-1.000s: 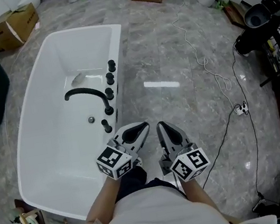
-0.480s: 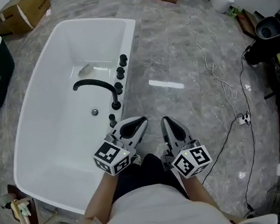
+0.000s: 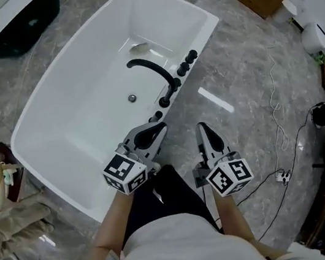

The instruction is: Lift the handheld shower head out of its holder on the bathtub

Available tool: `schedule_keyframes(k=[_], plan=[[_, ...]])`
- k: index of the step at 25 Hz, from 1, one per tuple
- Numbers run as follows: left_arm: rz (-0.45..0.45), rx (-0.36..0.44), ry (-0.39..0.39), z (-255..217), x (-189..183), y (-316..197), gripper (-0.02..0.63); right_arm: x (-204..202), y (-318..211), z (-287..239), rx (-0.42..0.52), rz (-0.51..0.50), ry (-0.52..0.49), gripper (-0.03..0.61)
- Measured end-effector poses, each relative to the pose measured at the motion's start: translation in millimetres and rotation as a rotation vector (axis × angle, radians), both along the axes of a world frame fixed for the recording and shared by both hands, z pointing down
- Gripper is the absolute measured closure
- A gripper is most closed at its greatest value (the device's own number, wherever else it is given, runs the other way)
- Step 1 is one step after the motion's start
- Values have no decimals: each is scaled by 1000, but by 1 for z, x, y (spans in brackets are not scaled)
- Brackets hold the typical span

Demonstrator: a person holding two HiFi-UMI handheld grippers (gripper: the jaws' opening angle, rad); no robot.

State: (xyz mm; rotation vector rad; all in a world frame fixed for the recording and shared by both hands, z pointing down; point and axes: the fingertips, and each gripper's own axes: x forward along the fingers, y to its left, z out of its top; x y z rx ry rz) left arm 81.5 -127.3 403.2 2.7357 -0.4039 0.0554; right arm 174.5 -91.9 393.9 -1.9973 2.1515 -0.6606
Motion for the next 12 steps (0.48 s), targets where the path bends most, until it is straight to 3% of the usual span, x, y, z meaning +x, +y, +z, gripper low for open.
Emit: schedule_keyframes(k=[8,10,12], plan=[[-205,-35,-51,28,-52,-19,594,-36,-45,30,-13,-190,13,552],[-229,-38,-57,36,-58,-22,594,-41,-56,40,-16,-219,25,510],[-246,-46,-57,45,-60,-26,594,-45,-68,47,-4,-245,-1,411]])
